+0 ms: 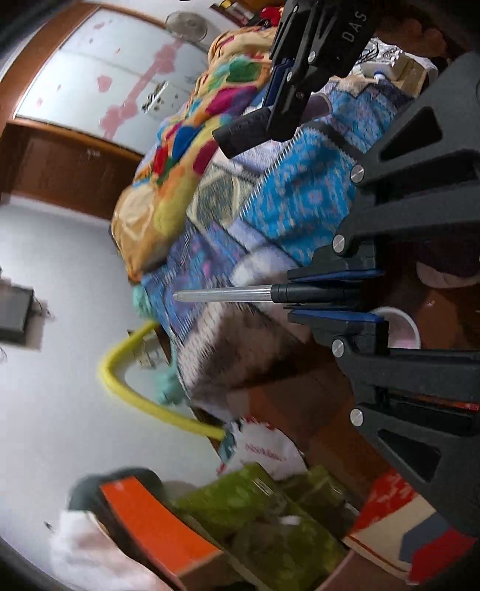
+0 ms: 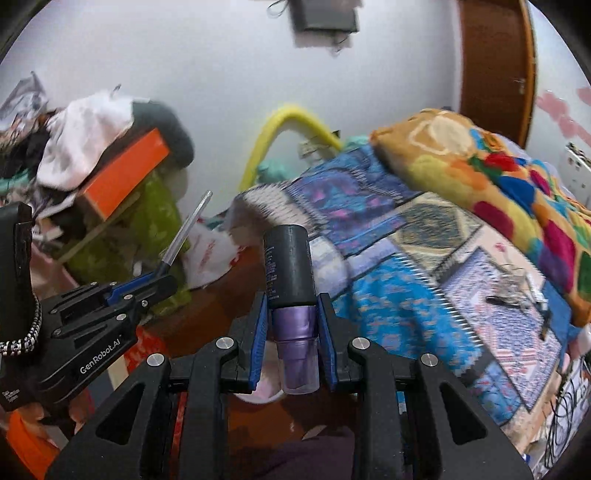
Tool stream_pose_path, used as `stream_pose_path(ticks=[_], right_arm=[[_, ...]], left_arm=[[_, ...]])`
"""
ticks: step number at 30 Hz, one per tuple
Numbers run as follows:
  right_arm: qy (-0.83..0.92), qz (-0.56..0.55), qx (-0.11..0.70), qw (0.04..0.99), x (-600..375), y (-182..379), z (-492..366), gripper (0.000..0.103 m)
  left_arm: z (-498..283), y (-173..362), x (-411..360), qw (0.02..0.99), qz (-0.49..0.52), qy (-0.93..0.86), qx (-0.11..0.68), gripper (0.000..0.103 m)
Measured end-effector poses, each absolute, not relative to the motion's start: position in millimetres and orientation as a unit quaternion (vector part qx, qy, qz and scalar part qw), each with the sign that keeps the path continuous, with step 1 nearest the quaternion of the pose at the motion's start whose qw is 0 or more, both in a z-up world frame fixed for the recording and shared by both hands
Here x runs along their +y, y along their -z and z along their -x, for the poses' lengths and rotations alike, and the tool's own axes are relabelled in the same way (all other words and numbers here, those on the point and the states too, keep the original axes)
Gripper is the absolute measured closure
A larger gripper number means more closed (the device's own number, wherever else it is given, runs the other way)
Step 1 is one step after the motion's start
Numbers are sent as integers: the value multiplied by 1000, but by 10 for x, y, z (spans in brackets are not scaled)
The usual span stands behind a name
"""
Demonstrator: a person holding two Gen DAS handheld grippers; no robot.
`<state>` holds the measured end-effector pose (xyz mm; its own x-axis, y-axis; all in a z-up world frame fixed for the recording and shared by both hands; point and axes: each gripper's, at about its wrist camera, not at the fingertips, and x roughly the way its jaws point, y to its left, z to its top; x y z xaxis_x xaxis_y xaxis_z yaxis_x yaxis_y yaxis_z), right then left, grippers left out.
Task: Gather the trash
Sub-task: 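Carry the tube and pen in both tools over the white bucket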
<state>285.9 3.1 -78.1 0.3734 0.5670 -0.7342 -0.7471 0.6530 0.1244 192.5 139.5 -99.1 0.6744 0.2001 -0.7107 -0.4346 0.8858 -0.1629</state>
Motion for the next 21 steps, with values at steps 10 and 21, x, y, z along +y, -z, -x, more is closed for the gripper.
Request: stream_pose_path(ticks=[10,21], right_arm=[[-431,167,454,762,738,1398,-2748,79],[-424,213,538,696,1300,2235,-2772,79]], left_arm=[[-1633,1697,1934,853,210,-226,422,90],[-1657,2597,2220,791,249,-239,504,90]])
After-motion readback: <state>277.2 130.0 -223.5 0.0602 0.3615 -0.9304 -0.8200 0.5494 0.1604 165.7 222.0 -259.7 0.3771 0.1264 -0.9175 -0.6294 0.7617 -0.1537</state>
